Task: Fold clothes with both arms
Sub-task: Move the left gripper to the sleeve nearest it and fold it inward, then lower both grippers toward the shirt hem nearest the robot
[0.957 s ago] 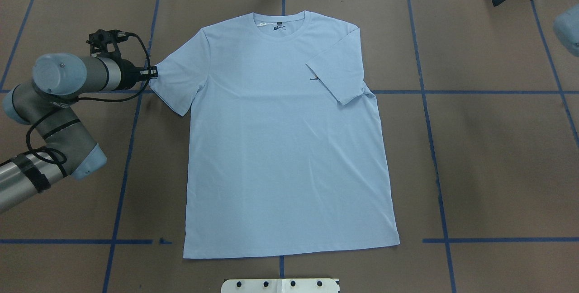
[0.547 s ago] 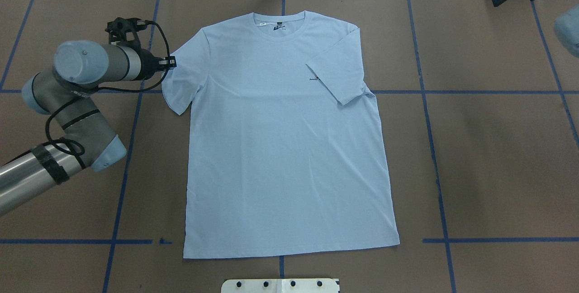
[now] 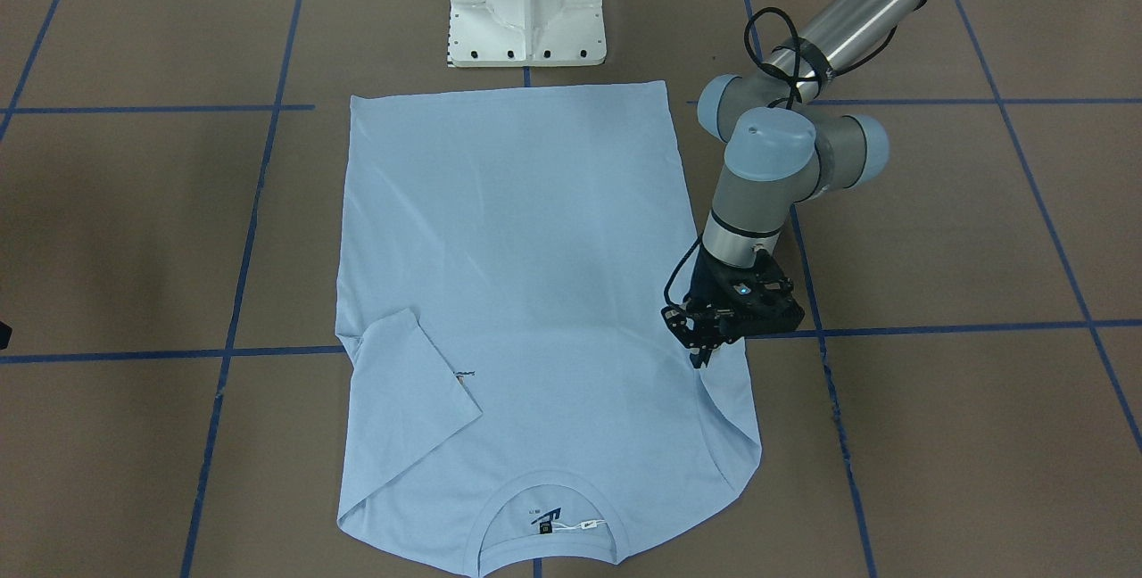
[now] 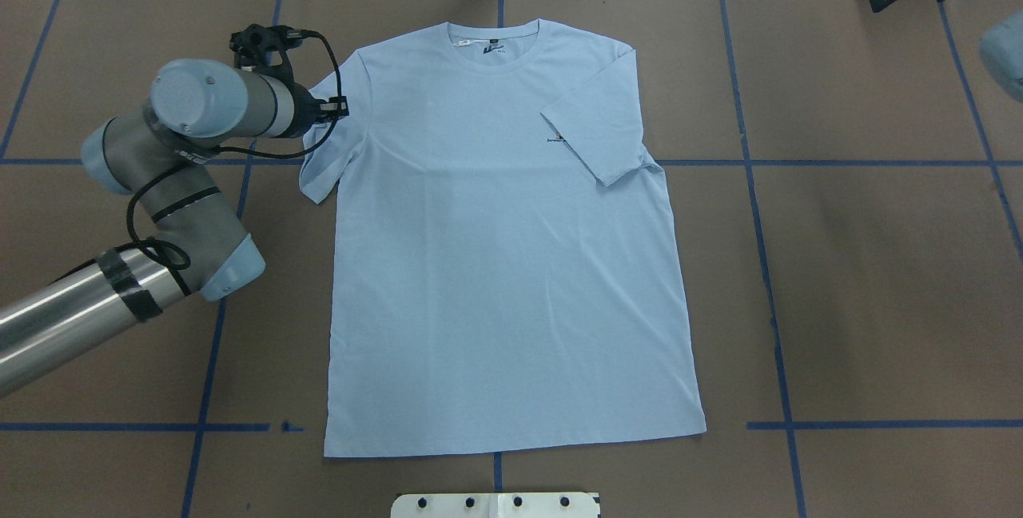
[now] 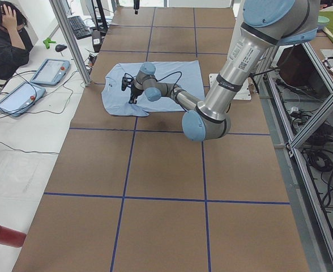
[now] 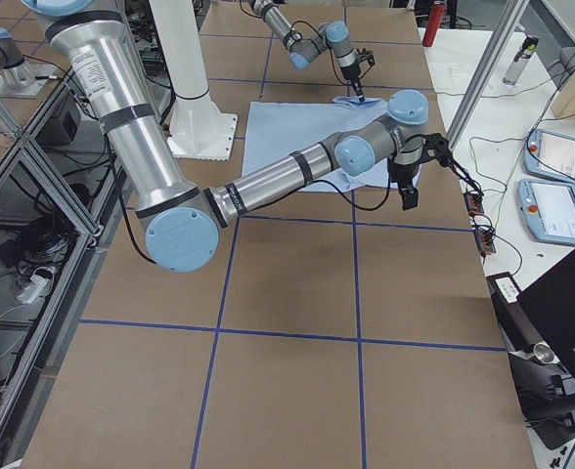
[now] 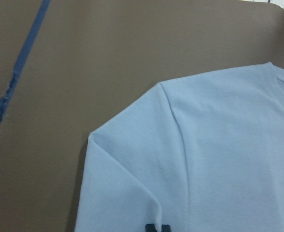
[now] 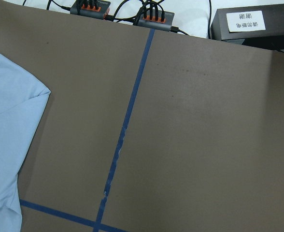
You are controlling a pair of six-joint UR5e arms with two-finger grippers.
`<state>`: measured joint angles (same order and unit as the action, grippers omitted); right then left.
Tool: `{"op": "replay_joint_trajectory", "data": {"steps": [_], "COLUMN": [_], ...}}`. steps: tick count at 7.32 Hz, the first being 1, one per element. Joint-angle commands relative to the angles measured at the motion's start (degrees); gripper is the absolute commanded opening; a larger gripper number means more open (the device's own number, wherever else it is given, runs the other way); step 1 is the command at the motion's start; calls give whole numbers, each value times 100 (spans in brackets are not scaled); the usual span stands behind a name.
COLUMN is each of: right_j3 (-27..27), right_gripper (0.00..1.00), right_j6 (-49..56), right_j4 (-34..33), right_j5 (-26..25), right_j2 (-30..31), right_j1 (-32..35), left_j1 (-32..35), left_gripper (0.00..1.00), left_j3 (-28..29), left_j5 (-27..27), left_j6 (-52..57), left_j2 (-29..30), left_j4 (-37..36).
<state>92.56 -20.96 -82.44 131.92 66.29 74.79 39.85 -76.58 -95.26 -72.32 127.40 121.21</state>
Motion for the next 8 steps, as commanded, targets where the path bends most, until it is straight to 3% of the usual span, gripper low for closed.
{"op": "replay_joint_trajectory", "data": {"steps": [1,3,5,6,7,8], "right_j3": [-1,8,17,17,25,34], "right_gripper": [100,100,100,100,100,100], "right_j6": [4,-5,-5,-5,-5,-5], "right_j4": [0,0,0,0,0,0], "right_j5": [0,0,0,0,0,0], "right_j2": [7,15,15,24,15,15], "right_j1": [-9,-9,-9,-9,-9,-26], "left_j1": [-109,-109,-118,-109,-117,-118], "left_gripper": [0,0,0,26,99,100], "left_j3": [474,976,1048,1040,988,796], "left_j5": [60,130,130,130,130,87], "left_j6": [-89,-264,-317,-361,-187,-133], "left_j2": [441,829,927,927,884,883], "left_j4": [-133,-133,-142,-124,-90,-133]}}
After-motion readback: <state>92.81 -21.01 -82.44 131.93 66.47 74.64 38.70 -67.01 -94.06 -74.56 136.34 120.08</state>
